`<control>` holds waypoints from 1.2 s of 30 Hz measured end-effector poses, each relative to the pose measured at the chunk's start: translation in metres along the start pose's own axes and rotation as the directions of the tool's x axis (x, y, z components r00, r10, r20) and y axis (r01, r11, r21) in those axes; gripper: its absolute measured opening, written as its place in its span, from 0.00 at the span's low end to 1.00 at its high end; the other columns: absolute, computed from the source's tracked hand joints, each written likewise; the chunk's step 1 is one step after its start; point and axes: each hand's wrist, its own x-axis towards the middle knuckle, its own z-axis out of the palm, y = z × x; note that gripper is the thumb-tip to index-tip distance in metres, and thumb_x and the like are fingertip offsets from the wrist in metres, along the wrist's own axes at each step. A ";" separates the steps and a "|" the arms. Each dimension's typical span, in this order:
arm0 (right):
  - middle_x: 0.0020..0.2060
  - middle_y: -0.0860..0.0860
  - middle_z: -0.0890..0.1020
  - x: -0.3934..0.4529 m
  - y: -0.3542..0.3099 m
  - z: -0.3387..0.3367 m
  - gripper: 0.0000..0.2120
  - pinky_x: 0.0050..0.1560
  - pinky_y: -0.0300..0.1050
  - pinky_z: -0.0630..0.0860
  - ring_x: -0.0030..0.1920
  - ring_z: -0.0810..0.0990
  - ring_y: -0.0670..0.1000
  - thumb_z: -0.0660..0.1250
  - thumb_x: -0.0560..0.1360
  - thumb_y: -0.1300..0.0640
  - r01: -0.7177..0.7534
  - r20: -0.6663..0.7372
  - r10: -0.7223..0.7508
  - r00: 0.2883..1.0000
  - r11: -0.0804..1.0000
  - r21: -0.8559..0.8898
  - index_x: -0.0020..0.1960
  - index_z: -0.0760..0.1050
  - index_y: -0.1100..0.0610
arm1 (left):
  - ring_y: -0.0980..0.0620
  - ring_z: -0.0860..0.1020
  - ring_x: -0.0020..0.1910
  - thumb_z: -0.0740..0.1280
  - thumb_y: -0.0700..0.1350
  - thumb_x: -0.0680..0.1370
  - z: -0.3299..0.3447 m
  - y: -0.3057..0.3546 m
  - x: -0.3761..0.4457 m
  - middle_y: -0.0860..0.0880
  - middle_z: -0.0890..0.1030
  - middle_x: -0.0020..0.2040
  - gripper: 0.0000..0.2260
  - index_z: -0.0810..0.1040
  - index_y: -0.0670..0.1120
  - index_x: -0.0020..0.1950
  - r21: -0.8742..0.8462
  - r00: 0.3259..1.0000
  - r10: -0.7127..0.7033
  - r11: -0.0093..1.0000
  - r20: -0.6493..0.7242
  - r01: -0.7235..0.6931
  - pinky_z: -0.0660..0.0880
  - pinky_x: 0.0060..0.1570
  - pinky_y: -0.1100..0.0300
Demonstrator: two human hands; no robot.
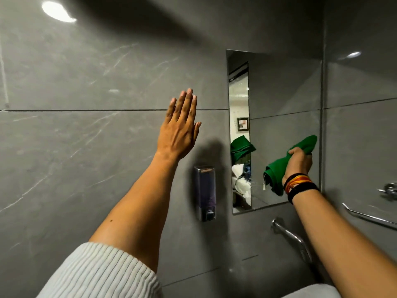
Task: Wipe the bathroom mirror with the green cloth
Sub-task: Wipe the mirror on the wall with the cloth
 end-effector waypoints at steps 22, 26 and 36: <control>0.82 0.48 0.47 0.005 0.238 0.006 0.35 0.81 0.58 0.52 0.82 0.47 0.49 0.53 0.80 0.44 0.503 0.279 -0.420 0.863 0.758 -0.414 0.82 0.43 0.50 | 0.44 0.42 0.84 0.43 0.57 0.87 0.109 0.028 0.067 0.40 0.44 0.85 0.31 0.43 0.40 0.84 0.056 0.993 0.120 0.991 -0.008 -0.119 0.38 0.82 0.48; 0.82 0.54 0.47 0.001 0.265 0.008 0.38 0.81 0.59 0.49 0.82 0.44 0.53 0.48 0.80 0.37 0.590 0.316 -0.516 0.796 0.546 -0.594 0.82 0.45 0.59 | 0.44 0.44 0.84 0.41 0.57 0.86 0.113 0.028 0.071 0.40 0.45 0.85 0.31 0.44 0.40 0.84 0.049 0.989 0.135 0.990 -0.052 -0.133 0.42 0.83 0.47; 0.82 0.51 0.45 0.014 0.253 0.027 0.31 0.79 0.65 0.50 0.82 0.44 0.54 0.39 0.83 0.44 0.706 0.406 -0.611 0.680 0.396 -0.587 0.82 0.41 0.54 | 0.43 0.43 0.84 0.41 0.57 0.87 0.118 0.028 0.070 0.40 0.45 0.85 0.31 0.44 0.40 0.84 0.056 0.991 0.124 0.991 -0.044 -0.122 0.42 0.83 0.47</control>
